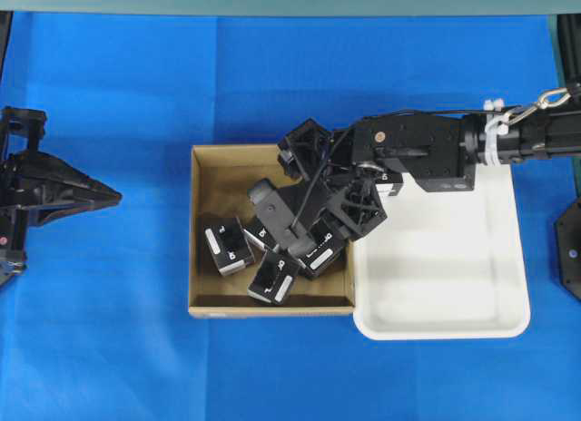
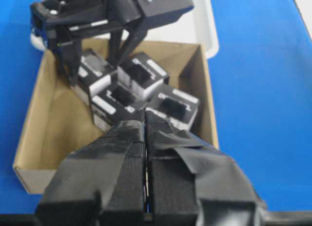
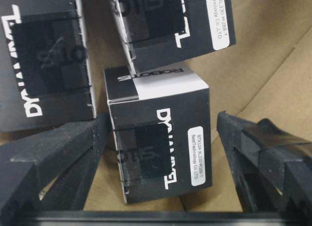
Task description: Pick a box that is randomly placed inside the cardboard box.
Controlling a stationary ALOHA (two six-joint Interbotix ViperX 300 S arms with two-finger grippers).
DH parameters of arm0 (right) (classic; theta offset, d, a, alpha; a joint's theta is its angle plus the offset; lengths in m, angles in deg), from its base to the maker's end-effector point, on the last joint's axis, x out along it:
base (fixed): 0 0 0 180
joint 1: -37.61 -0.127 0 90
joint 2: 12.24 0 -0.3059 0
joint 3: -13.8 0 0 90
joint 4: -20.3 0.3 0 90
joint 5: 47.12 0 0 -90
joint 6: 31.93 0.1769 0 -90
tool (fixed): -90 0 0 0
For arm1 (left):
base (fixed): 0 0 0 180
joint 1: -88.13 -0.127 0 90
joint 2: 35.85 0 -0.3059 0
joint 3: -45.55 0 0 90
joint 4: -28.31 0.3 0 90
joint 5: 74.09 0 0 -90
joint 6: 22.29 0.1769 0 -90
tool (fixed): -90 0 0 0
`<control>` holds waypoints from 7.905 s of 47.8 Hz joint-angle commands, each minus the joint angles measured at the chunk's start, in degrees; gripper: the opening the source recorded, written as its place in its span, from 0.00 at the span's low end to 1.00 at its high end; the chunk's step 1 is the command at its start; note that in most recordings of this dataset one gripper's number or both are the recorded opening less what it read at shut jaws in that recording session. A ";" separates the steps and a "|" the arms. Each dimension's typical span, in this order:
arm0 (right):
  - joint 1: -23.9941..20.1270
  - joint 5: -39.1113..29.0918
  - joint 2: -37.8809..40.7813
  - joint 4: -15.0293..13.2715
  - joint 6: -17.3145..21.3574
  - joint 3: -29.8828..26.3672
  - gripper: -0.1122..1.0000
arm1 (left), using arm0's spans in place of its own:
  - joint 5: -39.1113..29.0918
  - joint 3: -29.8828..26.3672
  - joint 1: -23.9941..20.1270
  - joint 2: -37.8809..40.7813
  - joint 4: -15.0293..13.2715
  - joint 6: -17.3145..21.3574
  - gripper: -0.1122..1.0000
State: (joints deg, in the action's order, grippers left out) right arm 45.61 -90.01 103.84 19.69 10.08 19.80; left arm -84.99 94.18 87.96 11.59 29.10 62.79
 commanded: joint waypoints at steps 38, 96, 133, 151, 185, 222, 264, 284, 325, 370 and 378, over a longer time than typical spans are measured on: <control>-2.29 -4.04 0.09 -0.62 0.18 -2.37 0.67 | 0.35 -0.53 -0.18 0.09 0.09 0.00 0.05; 7.38 -31.11 -28.65 -1.58 26.10 -2.11 0.67 | 0.35 -0.70 -0.18 0.26 0.09 -3.34 0.05; 12.48 -15.38 -32.52 -1.58 25.93 17.84 0.67 | 0.35 -0.70 -0.44 0.62 0.09 -3.69 0.05; 12.66 -10.20 -28.13 -1.58 26.02 21.53 0.67 | 0.35 -0.88 -0.44 0.70 0.09 -3.87 0.05; 13.01 -0.44 -18.19 -1.58 23.82 23.64 0.67 | 0.35 -0.62 -0.44 2.11 0.09 -3.87 0.05; 13.97 1.41 -18.19 -0.62 25.66 24.08 1.00 | 0.35 -0.70 -0.18 2.11 0.09 -4.92 0.05; 13.01 9.84 -53.96 -0.44 34.72 28.39 1.00 | 0.26 -0.09 -0.53 0.09 0.09 -4.48 0.05; 10.37 13.71 -60.12 -0.44 36.65 33.31 1.00 | 0.26 -0.09 -0.53 0.70 0.09 -4.75 0.05; 5.10 25.31 -67.15 0.26 42.19 40.78 1.00 | 0.26 -0.09 -0.35 0.18 0.09 -4.13 0.05; -4.39 38.23 -74.44 0.35 42.54 41.40 1.00 | 0.70 -1.05 -0.09 -3.43 0.09 -3.34 0.05; -4.48 38.32 -75.59 0.26 42.63 41.31 1.00 | 0.70 -1.32 -0.09 -4.39 0.09 -2.11 0.05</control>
State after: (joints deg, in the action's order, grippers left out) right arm 41.21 -52.40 28.43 19.86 52.71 61.46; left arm -84.73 94.53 87.78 7.11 29.02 60.42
